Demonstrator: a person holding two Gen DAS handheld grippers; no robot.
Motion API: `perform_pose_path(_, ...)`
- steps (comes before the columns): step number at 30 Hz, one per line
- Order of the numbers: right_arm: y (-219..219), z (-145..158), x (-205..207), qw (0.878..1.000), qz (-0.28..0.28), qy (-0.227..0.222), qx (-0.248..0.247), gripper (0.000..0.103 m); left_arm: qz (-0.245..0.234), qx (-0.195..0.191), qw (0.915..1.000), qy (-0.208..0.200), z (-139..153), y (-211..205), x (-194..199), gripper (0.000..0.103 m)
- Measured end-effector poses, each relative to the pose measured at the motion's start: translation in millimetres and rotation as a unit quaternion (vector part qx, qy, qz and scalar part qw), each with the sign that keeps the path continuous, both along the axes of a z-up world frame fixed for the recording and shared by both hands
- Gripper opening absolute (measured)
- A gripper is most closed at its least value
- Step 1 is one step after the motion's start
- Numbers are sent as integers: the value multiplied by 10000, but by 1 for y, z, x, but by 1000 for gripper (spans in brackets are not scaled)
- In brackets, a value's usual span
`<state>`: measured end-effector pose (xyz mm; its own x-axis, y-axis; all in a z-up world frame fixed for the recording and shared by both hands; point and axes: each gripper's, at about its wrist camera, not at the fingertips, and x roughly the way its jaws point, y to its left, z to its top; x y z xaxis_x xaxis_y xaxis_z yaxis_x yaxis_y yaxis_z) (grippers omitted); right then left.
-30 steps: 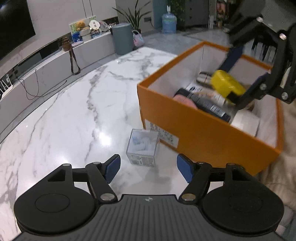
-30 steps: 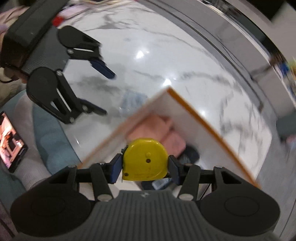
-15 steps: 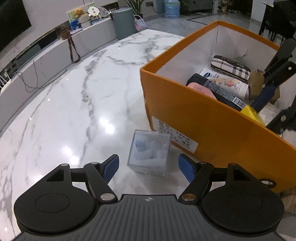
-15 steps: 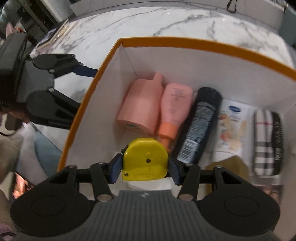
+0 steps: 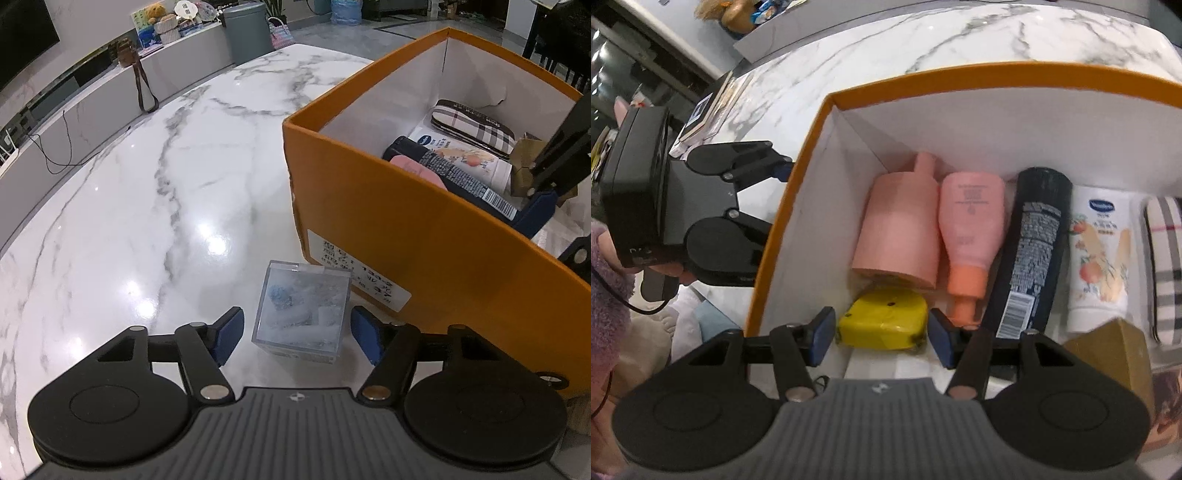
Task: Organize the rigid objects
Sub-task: 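Open the right tool to release the tape measure while the left tool grasps the clear cube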
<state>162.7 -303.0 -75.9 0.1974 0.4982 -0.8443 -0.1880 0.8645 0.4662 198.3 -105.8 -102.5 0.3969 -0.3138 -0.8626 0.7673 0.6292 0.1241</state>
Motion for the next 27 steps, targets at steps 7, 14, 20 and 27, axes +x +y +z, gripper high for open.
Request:
perform_pose_path(7, -7, 8, -15, 9988, -427, -194, 123, 53, 97, -91, 9999, 96, -3, 1, 0, 64)
perform_pose_path(14, -18, 23, -47, 9936, -824, -749, -168, 53, 260, -150, 9995, 136, -1, 2, -3, 57)
perform_pose_path(20, -39, 38, -68, 9814, -1436, -1268, -149, 53, 739, -400, 9965, 15, 15, 9, -14, 52)
perform_pose_path(27, -70, 46, -91, 9625, -2035, -1767, 305, 54, 985, -802, 9912, -375, 72, 22, -35, 52)
